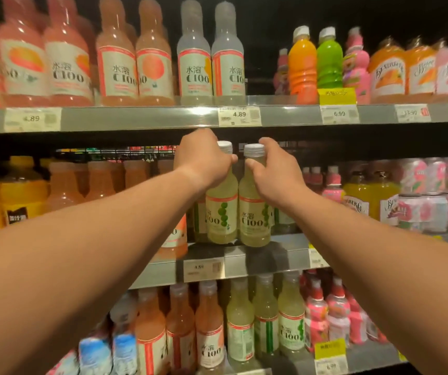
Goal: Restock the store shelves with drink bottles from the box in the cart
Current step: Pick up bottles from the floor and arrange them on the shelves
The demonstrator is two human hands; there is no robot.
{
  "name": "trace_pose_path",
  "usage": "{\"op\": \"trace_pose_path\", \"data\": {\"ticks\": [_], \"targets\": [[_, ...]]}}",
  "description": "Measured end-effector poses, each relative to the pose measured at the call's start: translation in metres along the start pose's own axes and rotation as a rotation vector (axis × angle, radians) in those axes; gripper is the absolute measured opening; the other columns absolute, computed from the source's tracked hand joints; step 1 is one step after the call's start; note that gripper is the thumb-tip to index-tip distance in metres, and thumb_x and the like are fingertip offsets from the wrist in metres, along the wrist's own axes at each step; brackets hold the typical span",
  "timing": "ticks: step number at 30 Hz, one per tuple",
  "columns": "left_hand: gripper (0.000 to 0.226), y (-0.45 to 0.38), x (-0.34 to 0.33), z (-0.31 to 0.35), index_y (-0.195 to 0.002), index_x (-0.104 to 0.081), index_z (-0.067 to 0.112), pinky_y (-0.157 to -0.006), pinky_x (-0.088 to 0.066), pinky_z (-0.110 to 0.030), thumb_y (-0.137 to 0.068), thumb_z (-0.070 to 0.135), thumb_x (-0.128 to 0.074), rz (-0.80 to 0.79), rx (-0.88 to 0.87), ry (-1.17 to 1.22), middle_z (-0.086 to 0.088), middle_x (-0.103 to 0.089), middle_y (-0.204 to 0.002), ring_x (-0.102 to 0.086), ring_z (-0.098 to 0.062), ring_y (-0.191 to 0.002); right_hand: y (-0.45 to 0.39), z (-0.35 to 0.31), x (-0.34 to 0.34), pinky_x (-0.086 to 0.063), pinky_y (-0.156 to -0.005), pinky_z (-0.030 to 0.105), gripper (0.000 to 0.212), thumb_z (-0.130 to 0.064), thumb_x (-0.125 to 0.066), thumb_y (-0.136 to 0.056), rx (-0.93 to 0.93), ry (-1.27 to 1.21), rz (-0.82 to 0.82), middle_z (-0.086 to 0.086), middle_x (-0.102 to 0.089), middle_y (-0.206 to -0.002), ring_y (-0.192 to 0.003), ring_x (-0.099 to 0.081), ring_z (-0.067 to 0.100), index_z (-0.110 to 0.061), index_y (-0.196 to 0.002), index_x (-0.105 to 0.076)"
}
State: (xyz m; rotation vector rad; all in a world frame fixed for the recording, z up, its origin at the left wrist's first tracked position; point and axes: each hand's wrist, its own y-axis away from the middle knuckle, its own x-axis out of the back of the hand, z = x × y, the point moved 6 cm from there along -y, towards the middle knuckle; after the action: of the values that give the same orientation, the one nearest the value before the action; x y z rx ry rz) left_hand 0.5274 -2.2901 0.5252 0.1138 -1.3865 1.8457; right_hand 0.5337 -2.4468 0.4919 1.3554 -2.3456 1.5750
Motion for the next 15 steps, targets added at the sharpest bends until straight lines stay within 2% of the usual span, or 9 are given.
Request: {"op": "trace_pose_path", "data": {"ticks": [3, 5, 7, 9, 13, 15], "targets": [[0.043, 0.003, -0.011, -0.008, -0.105, -0.067, 0.013, -0.066, -0.041, -0.030, -0.080, 0.047, -0.073, 0.008, 0.007, -0.038, -0.003, -0.068, -0.100, -0.056, -0.017, -0.083, -0.003, 0.006, -0.009, -0.038, -0.101, 0.038, 0.055, -0.035, -0.053, -0.095, -0.032, -0.043, 0.005, 0.008, -0.048, -0.141, -0.128, -0.045, 0.029, -0.021, -0.144, -0.033], [0.041, 0.002, -0.018, -0.011, -0.104, -0.066, 0.012, -0.064, -0.037, -0.029, -0.081, 0.045, -0.072, -0.011, 0.015, -0.067, -0.003, -0.066, -0.095, -0.053, -0.018, -0.079, -0.005, 0.009, -0.020, -0.041, -0.096, 0.038, 0.054, -0.035, -0.054, -0.095, -0.055, -0.035, -0.026, 0.009, -0.050, -0.138, -0.125, -0.047, 0.030, -0.019, -0.142, -0.035], [0.031, -0.003, -0.025, -0.015, -0.090, -0.063, 0.014, -0.060, -0.039, -0.029, -0.083, 0.043, -0.071, -0.070, 0.036, -0.108, 0.001, -0.061, -0.081, -0.056, -0.020, -0.075, -0.008, 0.013, -0.032, -0.044, -0.082, 0.033, 0.047, -0.035, -0.055, -0.094, -0.090, -0.010, -0.068, 0.010, -0.056, -0.128, -0.114, -0.053, 0.029, -0.015, -0.135, -0.042], [0.031, -0.010, -0.031, -0.019, -0.073, -0.055, 0.013, -0.053, -0.039, -0.027, -0.084, 0.038, -0.070, -0.161, 0.055, -0.154, 0.000, -0.059, -0.072, -0.057, -0.017, -0.066, -0.013, 0.015, -0.040, -0.041, -0.075, 0.031, 0.039, -0.034, -0.056, -0.094, -0.124, -0.003, -0.122, 0.008, -0.058, -0.118, -0.102, -0.054, 0.026, -0.013, -0.125, -0.048], [0.017, -0.025, -0.040, -0.022, -0.077, -0.059, 0.013, -0.047, -0.037, -0.023, -0.089, 0.023, -0.065, -0.307, -0.001, -0.332, -0.002, -0.058, -0.073, -0.055, -0.015, -0.063, -0.027, 0.012, -0.052, -0.039, -0.070, 0.030, 0.019, -0.022, -0.054, -0.093, -0.115, 0.069, -0.238, 0.008, -0.057, -0.100, -0.088, -0.052, 0.024, -0.008, -0.107, -0.055], [0.022, -0.029, -0.042, -0.019, -0.071, -0.054, 0.013, -0.047, -0.036, -0.023, -0.090, 0.019, -0.063, -0.336, -0.052, -0.428, -0.002, -0.056, -0.072, -0.053, -0.014, -0.061, -0.029, 0.011, -0.056, -0.039, -0.063, 0.028, 0.009, -0.018, -0.052, -0.093, -0.113, 0.095, -0.249, 0.005, -0.056, -0.088, -0.081, -0.054, 0.023, -0.009, -0.095, -0.054]]}}
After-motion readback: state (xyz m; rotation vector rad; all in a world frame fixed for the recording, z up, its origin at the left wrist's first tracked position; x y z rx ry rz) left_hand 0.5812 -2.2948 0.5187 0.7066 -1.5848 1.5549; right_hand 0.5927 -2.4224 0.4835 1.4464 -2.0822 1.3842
